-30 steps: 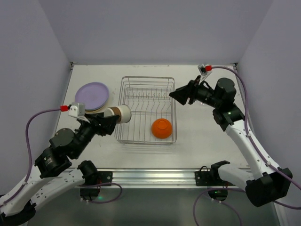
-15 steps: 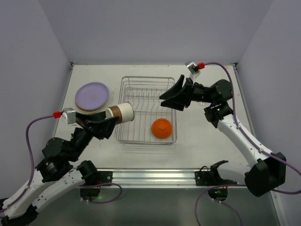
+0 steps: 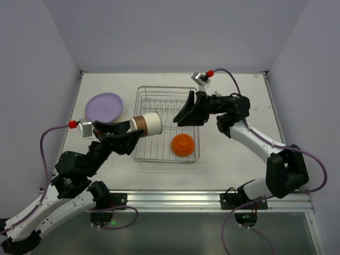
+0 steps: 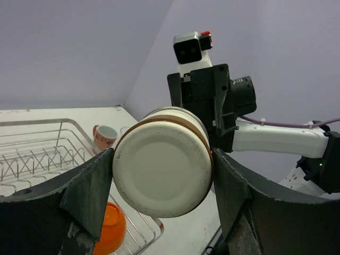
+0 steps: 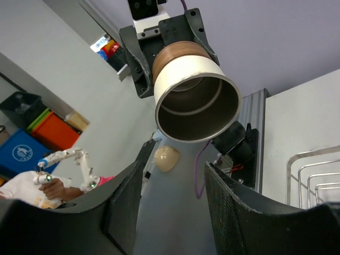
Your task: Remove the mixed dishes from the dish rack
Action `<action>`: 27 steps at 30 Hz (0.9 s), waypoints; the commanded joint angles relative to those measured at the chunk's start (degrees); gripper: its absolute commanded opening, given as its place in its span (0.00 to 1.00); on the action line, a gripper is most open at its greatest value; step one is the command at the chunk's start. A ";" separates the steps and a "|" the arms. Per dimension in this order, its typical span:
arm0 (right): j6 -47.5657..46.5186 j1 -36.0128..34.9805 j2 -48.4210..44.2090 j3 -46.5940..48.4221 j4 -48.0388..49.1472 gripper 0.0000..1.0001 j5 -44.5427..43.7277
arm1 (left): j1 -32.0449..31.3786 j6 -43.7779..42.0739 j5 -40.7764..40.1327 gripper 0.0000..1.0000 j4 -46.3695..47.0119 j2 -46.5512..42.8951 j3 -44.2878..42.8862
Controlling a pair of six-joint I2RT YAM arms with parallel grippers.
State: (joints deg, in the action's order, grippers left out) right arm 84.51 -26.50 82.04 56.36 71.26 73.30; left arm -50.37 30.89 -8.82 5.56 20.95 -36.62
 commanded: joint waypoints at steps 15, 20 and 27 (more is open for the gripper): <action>0.05 -4.79 1.28 4.73 6.17 0.52 1.06 | 0.10 0.57 4.60 0.64 12.28 6.64 2.43; -1.80 -5.49 0.84 5.08 3.36 0.52 1.32 | 0.10 0.40 5.30 0.63 14.21 7.96 2.61; -2.60 -5.58 0.14 5.25 2.04 0.44 1.50 | 0.10 0.48 7.76 0.63 13.69 11.83 2.08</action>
State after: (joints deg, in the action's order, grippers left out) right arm 83.42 -31.83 83.26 59.16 72.62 74.56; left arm -50.37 30.94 -2.92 16.29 31.48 -33.87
